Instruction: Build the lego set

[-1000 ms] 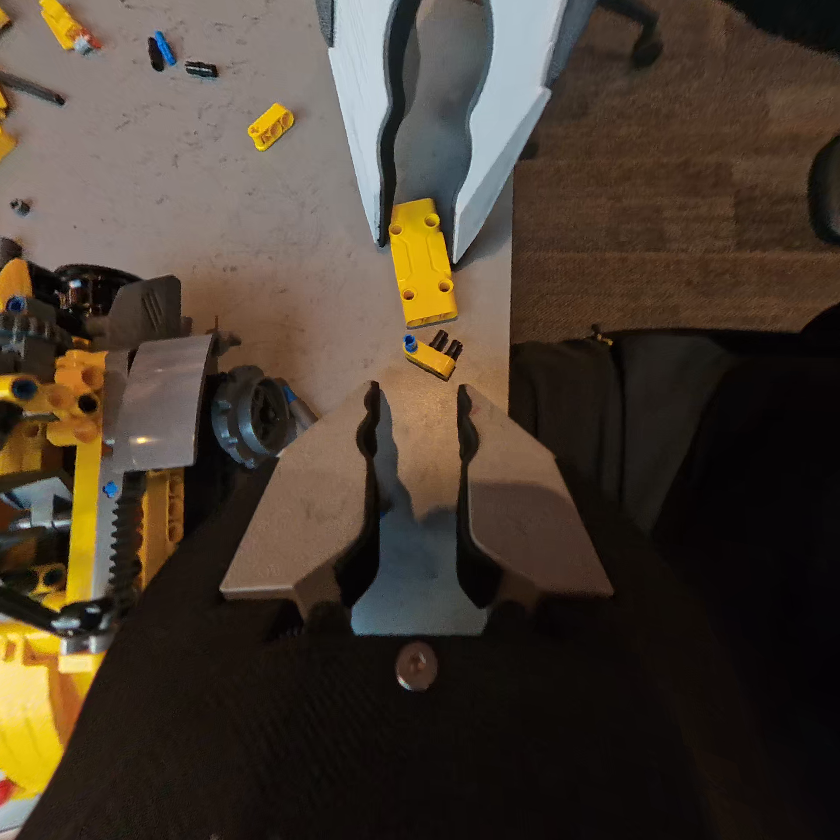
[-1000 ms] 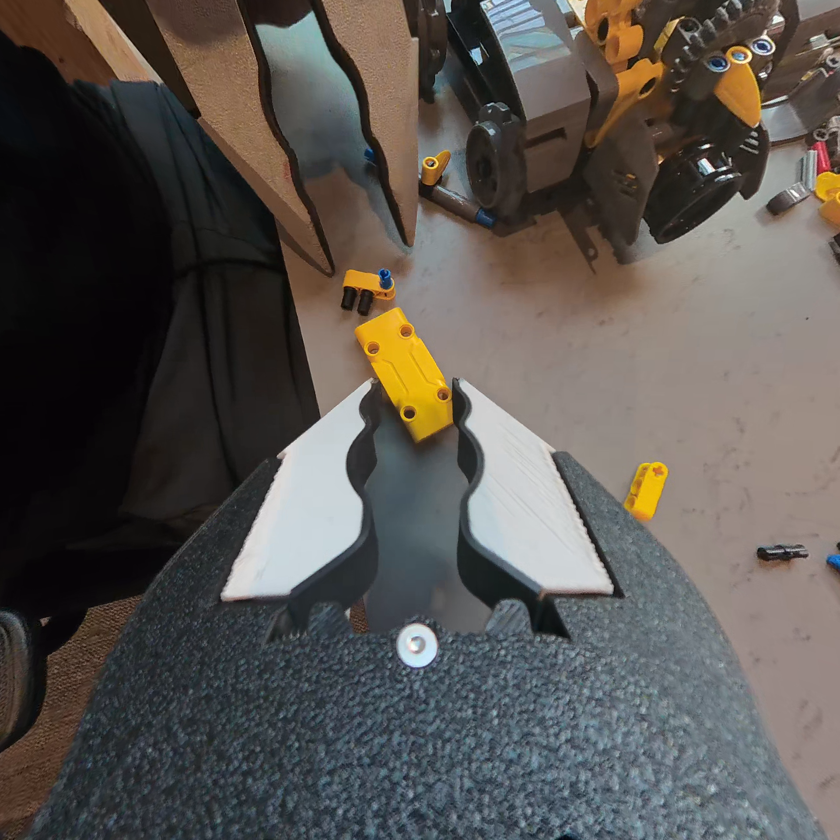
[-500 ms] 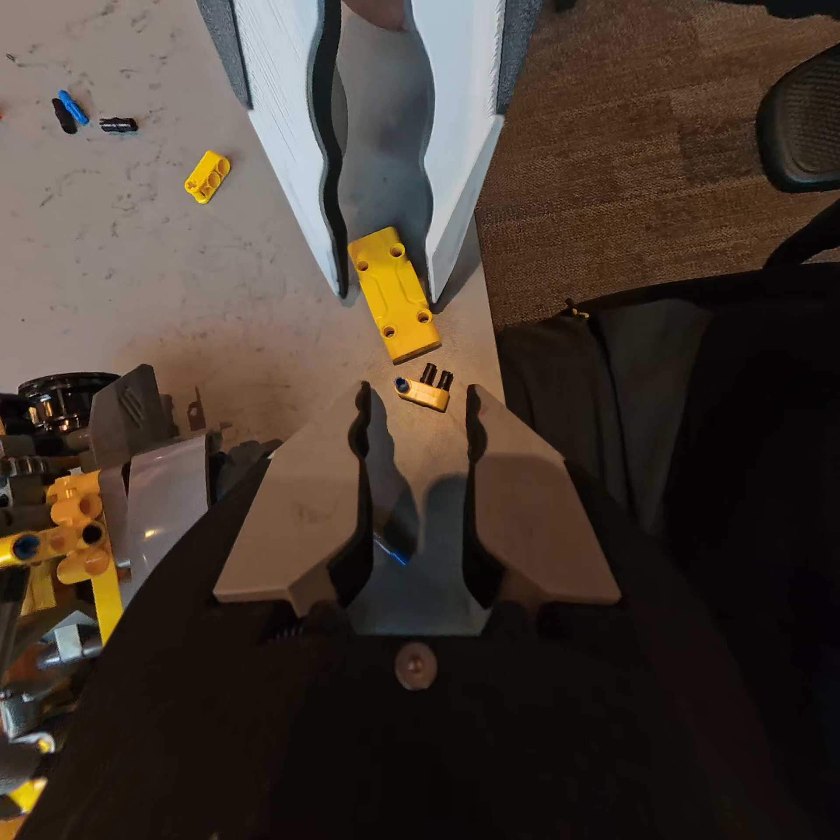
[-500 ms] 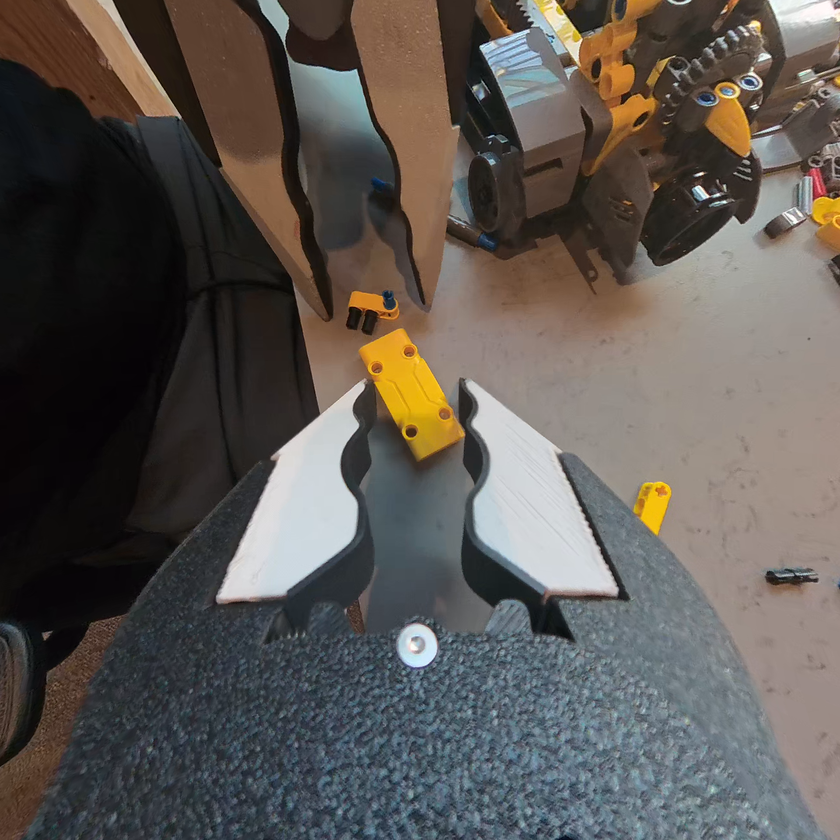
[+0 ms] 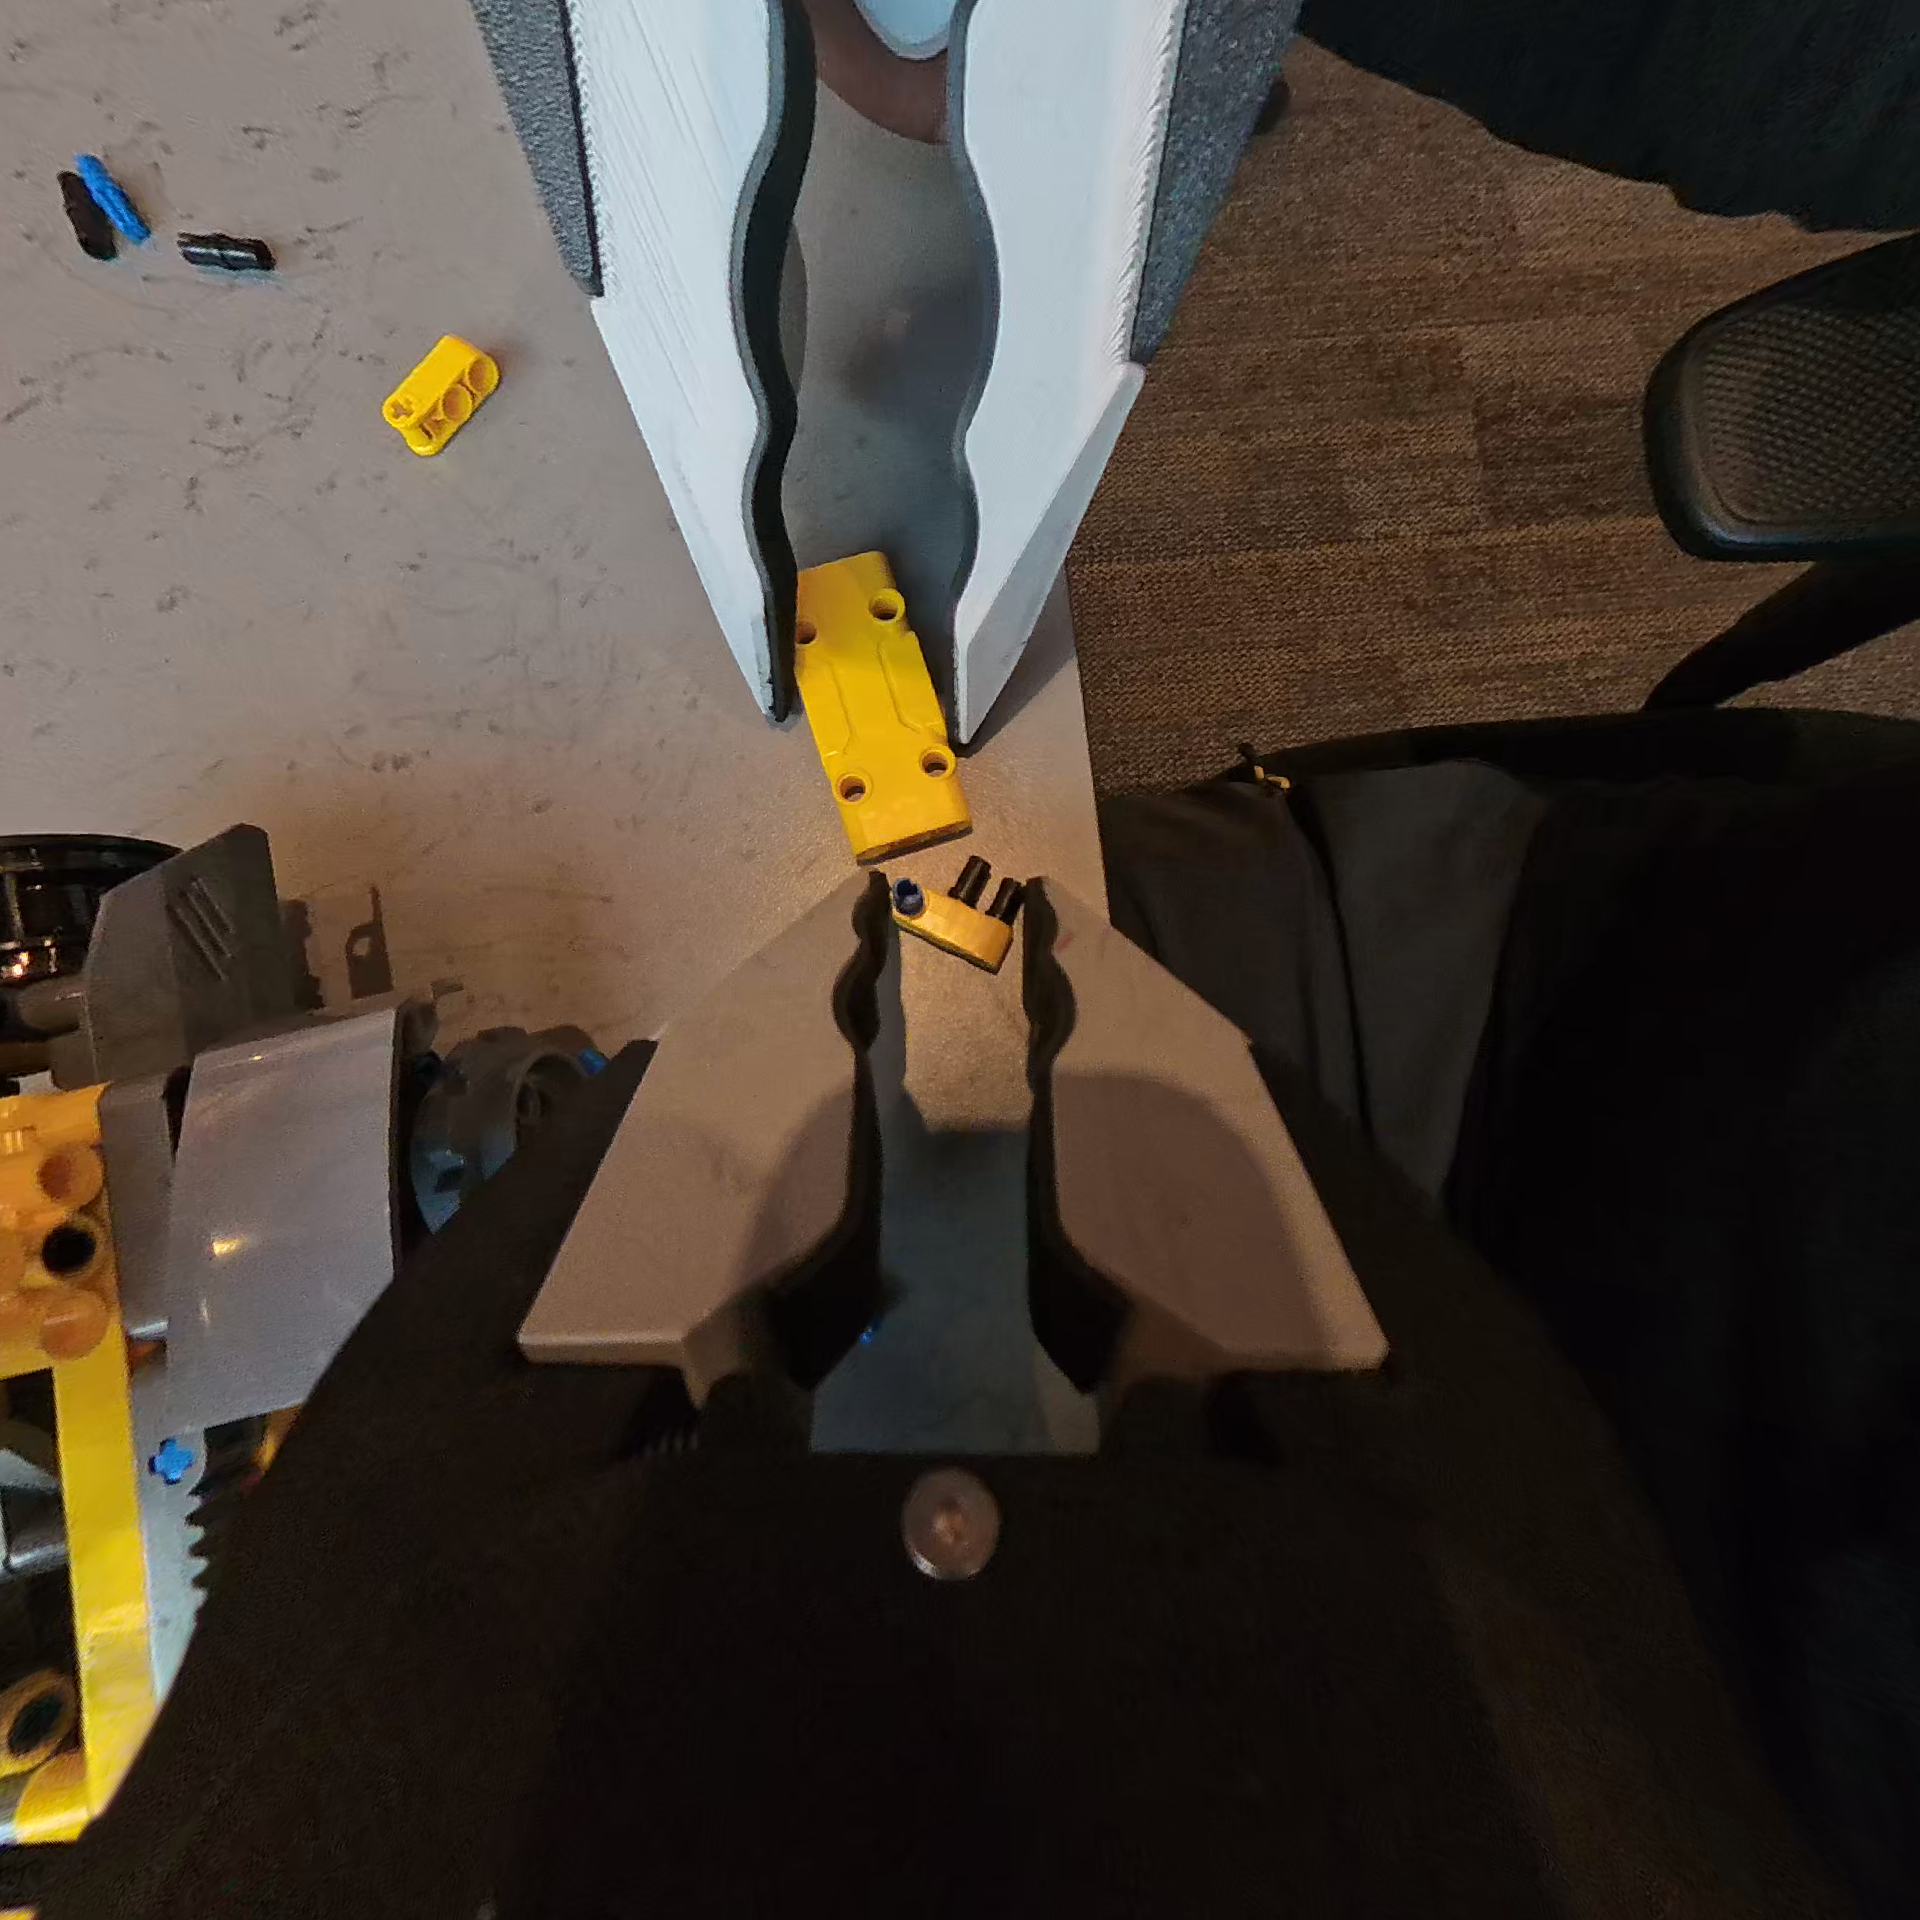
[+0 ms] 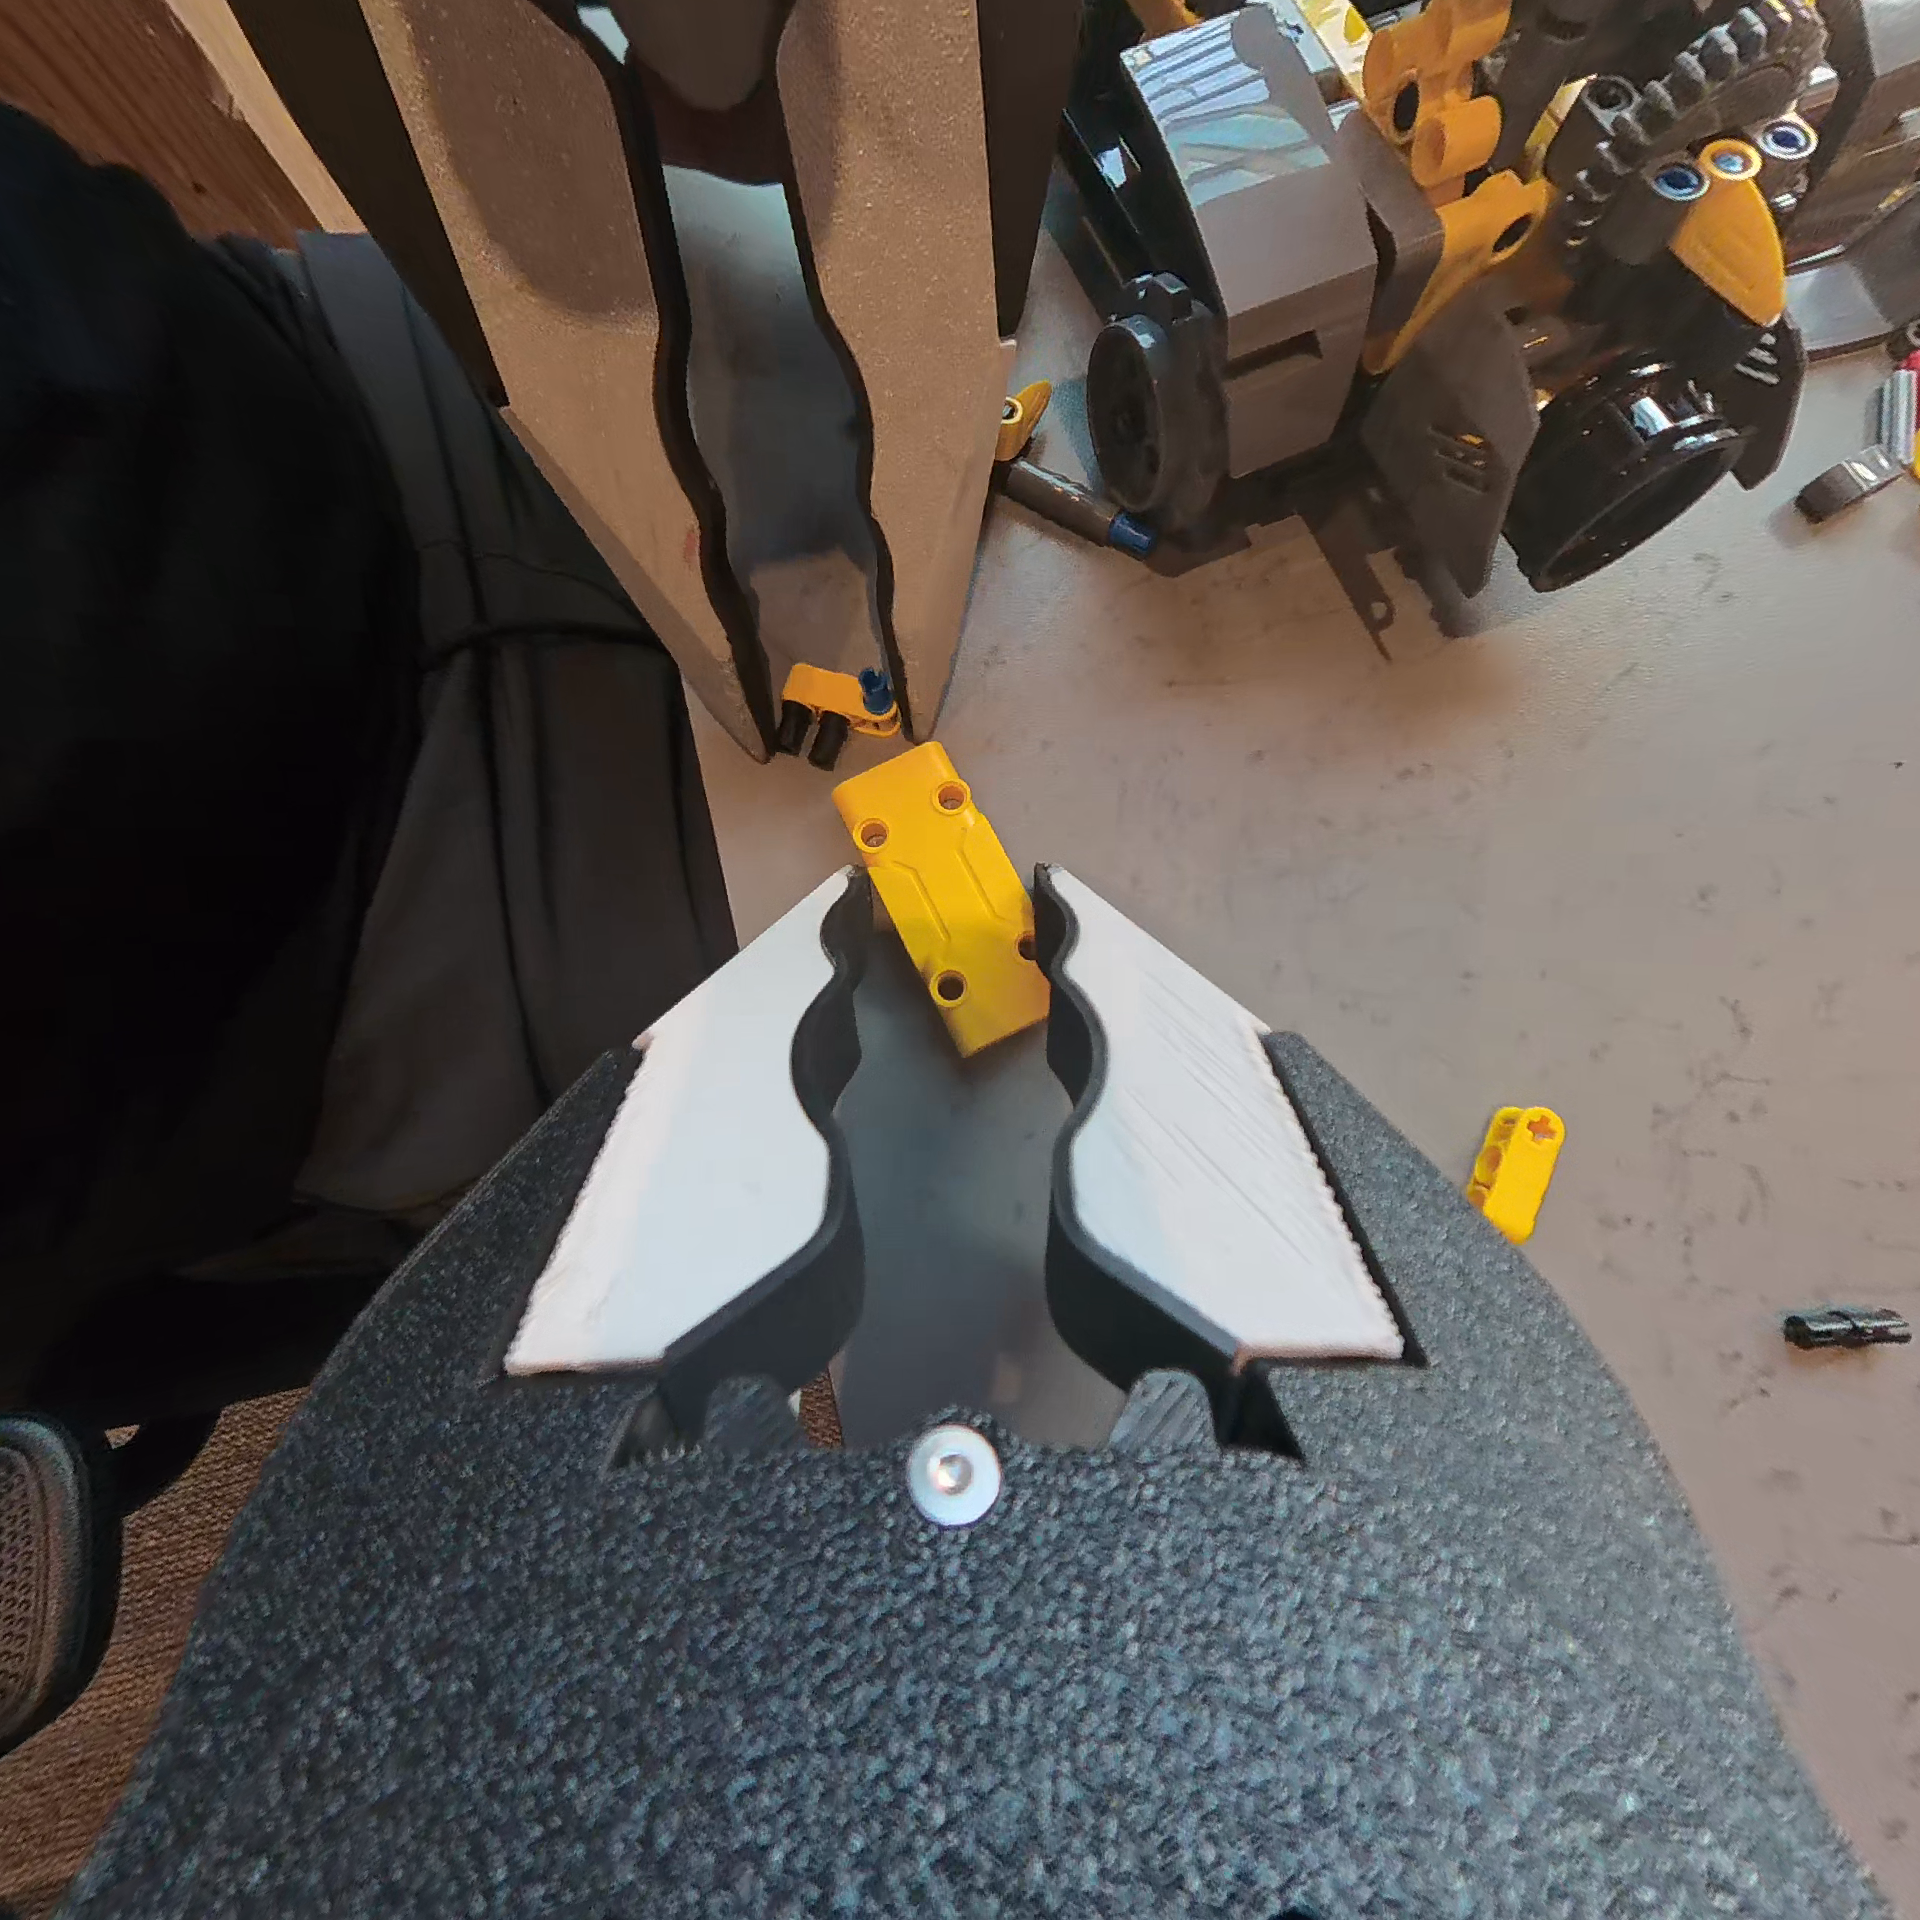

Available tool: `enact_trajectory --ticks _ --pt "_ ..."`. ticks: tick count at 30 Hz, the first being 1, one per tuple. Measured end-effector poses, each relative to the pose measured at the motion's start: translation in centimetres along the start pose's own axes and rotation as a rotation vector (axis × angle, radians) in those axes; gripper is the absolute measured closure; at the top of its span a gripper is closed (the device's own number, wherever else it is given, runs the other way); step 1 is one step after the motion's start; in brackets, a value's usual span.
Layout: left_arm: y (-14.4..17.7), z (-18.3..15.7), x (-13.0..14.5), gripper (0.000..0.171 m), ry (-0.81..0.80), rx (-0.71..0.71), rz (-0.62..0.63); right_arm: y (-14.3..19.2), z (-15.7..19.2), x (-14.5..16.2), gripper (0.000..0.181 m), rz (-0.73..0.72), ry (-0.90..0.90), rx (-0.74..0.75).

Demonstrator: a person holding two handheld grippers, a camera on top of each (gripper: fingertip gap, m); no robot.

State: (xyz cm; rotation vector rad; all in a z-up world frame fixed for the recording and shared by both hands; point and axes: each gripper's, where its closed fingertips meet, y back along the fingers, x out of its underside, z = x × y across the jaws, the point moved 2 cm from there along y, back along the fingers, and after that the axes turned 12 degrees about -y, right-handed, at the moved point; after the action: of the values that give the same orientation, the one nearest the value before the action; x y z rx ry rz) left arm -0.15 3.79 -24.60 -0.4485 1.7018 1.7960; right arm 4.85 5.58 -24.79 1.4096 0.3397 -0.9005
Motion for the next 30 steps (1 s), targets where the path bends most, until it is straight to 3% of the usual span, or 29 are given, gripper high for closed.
enact_trajectory --ticks 30 --pt "-0.28 0.44 -0.09 0.149 0.169 -0.172 -0.077 0.00 0.01 -0.01 0.150 -0.002 -0.012 0.010"
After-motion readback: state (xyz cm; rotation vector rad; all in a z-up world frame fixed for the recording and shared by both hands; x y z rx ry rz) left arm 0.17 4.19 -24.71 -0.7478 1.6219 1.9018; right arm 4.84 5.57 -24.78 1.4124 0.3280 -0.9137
